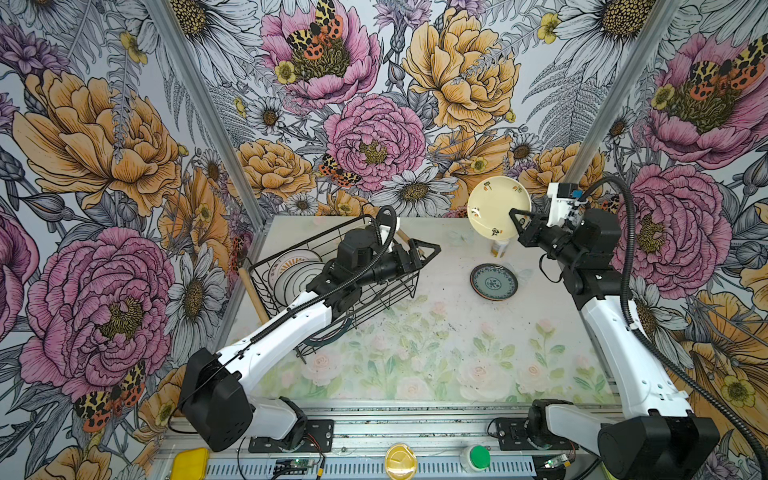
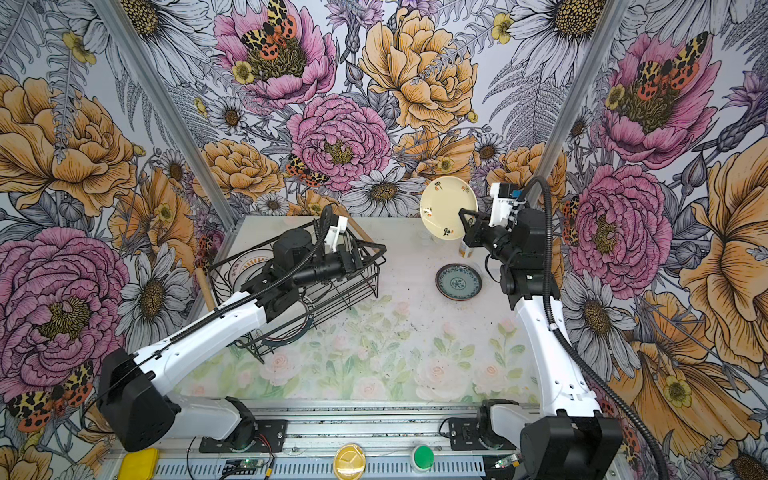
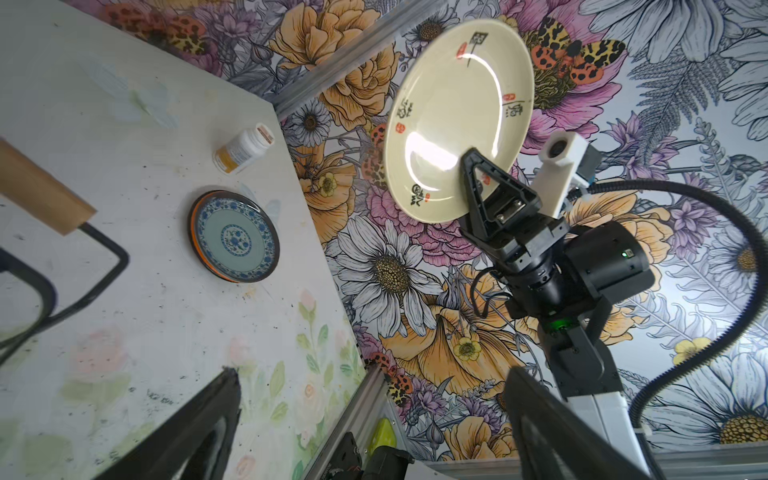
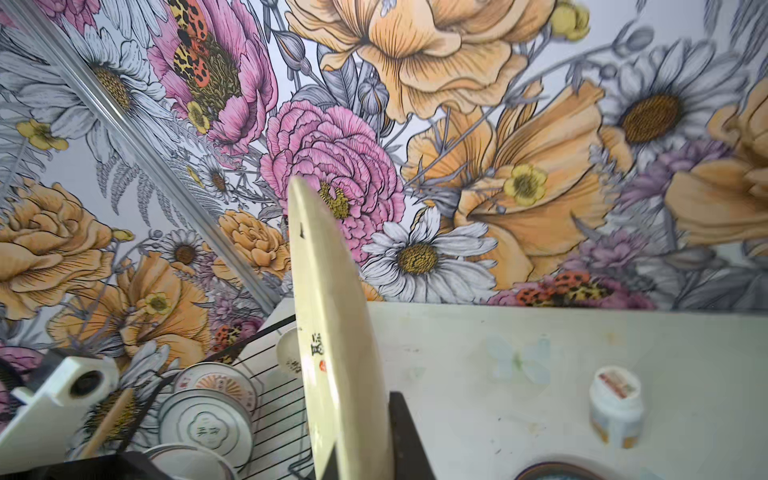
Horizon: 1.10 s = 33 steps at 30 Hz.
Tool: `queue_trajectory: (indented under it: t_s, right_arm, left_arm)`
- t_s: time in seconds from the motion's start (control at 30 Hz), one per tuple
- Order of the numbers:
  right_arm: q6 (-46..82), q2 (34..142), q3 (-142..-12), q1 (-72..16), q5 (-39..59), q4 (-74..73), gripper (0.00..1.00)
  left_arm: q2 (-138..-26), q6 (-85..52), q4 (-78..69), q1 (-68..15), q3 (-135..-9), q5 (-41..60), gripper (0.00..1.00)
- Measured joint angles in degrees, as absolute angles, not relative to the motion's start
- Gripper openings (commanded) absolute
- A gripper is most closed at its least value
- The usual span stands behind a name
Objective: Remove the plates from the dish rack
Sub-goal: 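Open the left gripper and pull back while the right lifts the cream plate, then lower the cream plate onto the blue-patterned plate stack with the right gripper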
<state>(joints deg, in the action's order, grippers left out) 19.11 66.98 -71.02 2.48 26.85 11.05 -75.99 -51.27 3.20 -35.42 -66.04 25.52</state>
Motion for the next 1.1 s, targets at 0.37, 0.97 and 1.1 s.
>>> queue_trajectory:
  t_s: [0.37, 0.97, 1.1]
  right_arm:
    - [-4.3, 62.0, -73.7, 1.2, -10.7, 8.4, 0.00]
    - [29.7, 59.8, -57.2, 1.0, -34.8, 34.0, 0.00]
    - [38.3, 59.8, -52.2, 1.0, -25.0, 38.3, 0.00]
  left_arm:
    - [-60.2, -37.2, 23.4, -22.6, -64.7, 9.1, 0.99]
    - [-68.2, -28.2, 29.7, -22.3, -64.5, -26.5, 0.99]
    - [-69.8, -26.7, 28.6, -22.2, -64.5, -28.3, 0.99]
